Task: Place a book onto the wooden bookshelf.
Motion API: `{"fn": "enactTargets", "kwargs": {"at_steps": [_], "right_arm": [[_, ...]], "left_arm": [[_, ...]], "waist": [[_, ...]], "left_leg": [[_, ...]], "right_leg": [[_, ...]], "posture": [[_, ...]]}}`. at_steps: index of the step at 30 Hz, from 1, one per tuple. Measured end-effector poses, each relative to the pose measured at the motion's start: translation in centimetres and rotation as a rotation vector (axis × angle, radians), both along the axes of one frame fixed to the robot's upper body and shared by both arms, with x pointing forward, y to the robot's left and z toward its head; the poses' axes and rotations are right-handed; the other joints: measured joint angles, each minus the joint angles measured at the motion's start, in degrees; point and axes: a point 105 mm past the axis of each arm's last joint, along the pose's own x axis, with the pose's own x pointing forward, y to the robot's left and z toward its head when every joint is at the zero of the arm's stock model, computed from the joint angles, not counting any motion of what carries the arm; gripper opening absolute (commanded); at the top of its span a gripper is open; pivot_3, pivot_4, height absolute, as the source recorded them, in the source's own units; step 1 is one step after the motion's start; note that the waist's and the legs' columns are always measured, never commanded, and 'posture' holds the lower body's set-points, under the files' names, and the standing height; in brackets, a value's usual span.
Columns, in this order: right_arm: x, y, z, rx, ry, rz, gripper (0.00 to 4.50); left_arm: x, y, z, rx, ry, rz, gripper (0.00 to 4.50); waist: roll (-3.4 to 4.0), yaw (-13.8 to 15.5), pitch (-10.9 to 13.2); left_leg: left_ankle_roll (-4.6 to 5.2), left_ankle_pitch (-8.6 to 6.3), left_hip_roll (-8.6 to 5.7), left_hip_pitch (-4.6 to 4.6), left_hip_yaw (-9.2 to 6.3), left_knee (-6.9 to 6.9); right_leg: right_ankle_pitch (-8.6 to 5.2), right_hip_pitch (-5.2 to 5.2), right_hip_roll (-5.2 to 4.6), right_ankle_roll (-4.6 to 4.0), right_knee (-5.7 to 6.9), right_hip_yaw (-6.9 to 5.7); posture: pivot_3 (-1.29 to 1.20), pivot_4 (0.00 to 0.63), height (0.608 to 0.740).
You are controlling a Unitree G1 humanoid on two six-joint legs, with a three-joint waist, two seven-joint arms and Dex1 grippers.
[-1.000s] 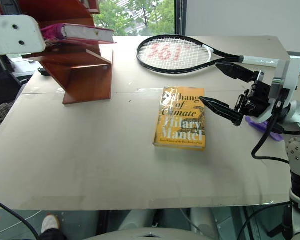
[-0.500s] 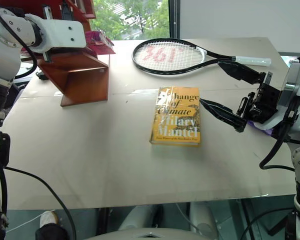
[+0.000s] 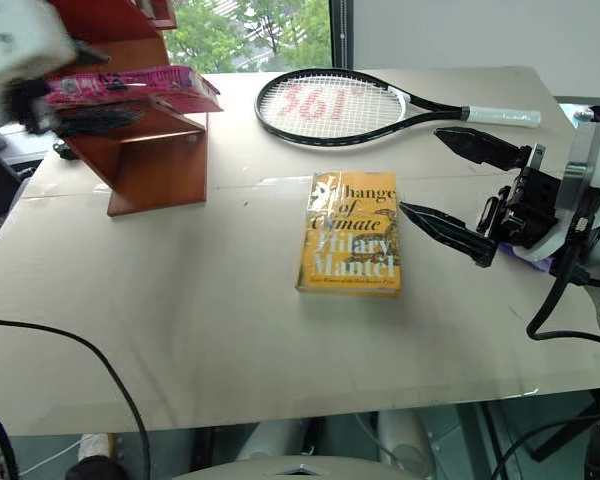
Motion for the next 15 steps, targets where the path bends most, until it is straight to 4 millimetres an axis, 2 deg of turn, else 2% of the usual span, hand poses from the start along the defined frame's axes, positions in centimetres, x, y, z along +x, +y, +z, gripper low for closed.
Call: {"fn": "enactTargets", "kwargs": {"at_steps": [3, 7, 8, 9, 10, 12, 13, 15], "right_arm": [[0.2, -0.1, 0.0, 0.002, 0.007, 0.0, 4.5], [0.5, -0.3, -0.5, -0.02, 0.028, -0.033, 4.5], [0.8, -0.7, -1.4, -0.045, 0.051, -0.072, 4.5], [0.9, -1.1, -2.3, -0.066, 0.081, -0.107, 4.5], [1.0, -1.7, -3.7, -0.083, 0.128, -0.148, 4.5], [0.9, -3.2, -6.3, -0.111, 0.219, -0.225, 4.5], [0.8, -4.0, -7.3, -0.129, 0.252, -0.261, 4.5], [0.1, -5.6, -8.8, -0.178, 0.283, -0.323, 4.5]], "left_arm": [[-1.4, -2.2, -2.8, -0.199, 0.081, -0.125, 3.49], [-0.7, -4.6, -7.9, -0.446, 0.179, -0.158, 3.49], [-0.2, -4.9, -9.4, -0.518, 0.174, -0.123, 3.92], [0.1, -4.8, -10.9, -0.576, 0.186, -0.089, 4.03], [0.3, -4.5, -12.9, -0.632, 0.222, -0.039, 4.35], [-0.2, -3.7, -17.1, -0.687, 0.329, 0.049, 4.45], [-0.8, -3.3, -18.3, -0.677, 0.35, 0.073, 4.45], [-1.7, -2.6, -19.7, -0.634, 0.336, 0.099, 4.45]], "waist": [[0.1, 0.8, -0.1], [-0.07, 2.1, 0.0], [-0.07, 2.4, -0.1], [-0.09, 2.6, -0.1], [-0.1, 3.0, -0.2], [-0.12, 3.0, -0.2], [-0.12, 3.0, -0.2], [-0.07, 3.2, -0.2]], "left_leg": [[-0.01, 0.01, 0.01, 0.14, -0.05, 0.08], [-0.04, 0.02, 0.06, 0.64, -0.06, 0.19], [-0.04, 0.01, 0.06, 0.9, -0.06, 0.11], [-0.04, 0.01, 0.07, 1.05, -0.02, -0.02], [-0.03, 0.0, 0.08, 1.09, 0.01, -0.09], [-0.03, -0.01, 0.1, 0.86, 0.04, -0.14], [-0.03, -0.01, 0.11, 0.85, 0.05, -0.16], [-0.03, -0.01, 0.11, 0.91, 0.07, -0.21]], "right_leg": [[0.1, 0.22, -0.01, -0.08, 0.07, -0.05], [0.2, 0.72, 0.01, -0.19, 0.09, 0.13], [0.2, 0.96, 0.01, -0.19, -0.05, 0.15], [0.2, 1.07, 0.0, -0.19, -0.12, 0.21], [0.2, 1.06, 0.01, -0.19, -0.2, 0.25], [0.2, 0.81, 0.05, -0.19, -0.21, 0.29], [0.2, 0.78, 0.05, -0.19, -0.21, 0.3], [0.2, 0.82, 0.02, -0.19, -0.24, 0.3]], "posture": [[0.0, 0.15, 0.74], [0.0, 0.15, 0.74], [0.0, 0.15, 0.74], [0.0, 0.15, 0.74], [0.0, 0.15, 0.74], [0.0, 0.15, 0.74], [0.0, 0.15, 0.74], [0.0, 0.15, 0.74]]}}
